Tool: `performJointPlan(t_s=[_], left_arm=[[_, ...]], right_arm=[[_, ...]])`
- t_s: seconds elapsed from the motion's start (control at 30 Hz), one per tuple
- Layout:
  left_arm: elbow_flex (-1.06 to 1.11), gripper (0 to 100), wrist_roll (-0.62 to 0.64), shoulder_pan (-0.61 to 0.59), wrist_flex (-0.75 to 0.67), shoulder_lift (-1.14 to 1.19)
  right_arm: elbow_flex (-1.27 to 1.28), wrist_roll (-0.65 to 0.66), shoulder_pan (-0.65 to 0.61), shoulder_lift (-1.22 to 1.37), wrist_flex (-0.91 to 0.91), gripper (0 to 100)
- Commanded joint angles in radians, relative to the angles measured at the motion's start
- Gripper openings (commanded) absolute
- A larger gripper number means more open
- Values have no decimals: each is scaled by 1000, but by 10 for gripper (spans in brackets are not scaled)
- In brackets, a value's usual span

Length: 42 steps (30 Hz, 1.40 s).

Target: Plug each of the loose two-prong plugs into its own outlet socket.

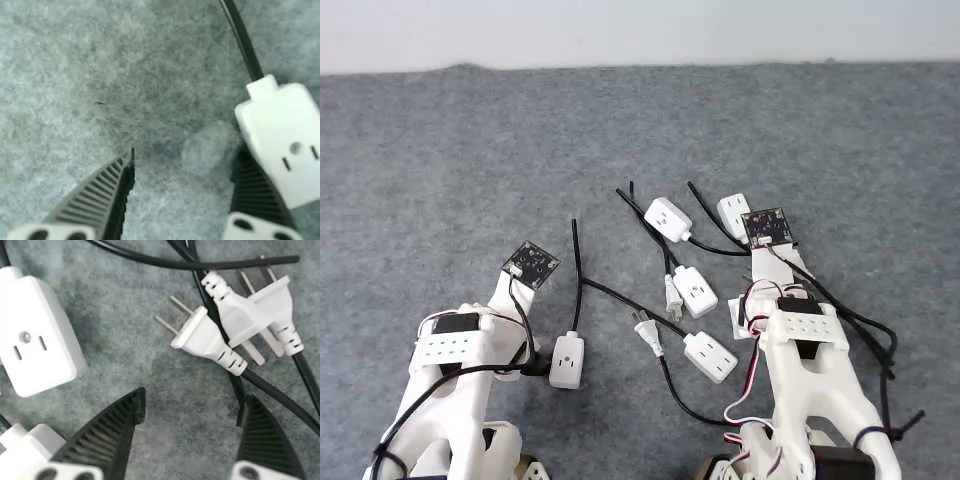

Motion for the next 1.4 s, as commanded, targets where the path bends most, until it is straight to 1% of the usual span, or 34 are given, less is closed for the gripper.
performJointPlan(t_s=[0.0, 0.9, 1.0, 1.17, 1.37], left_arm=[[91, 320, -28, 20, 78, 6], [91, 321, -28, 23, 78, 6], [91, 321, -28, 64, 78, 6], [91, 321, -28, 212, 78, 0], [91, 321, -28, 227, 78, 6]], right_arm=[[-6, -5, -13, -25, -13, 292], [-6, -5, -8, -25, -13, 292], [-6, -5, -8, -25, -13, 292], [-5, -5, -7, -25, -13, 292], [-5, -5, -5, -25, -13, 292]])
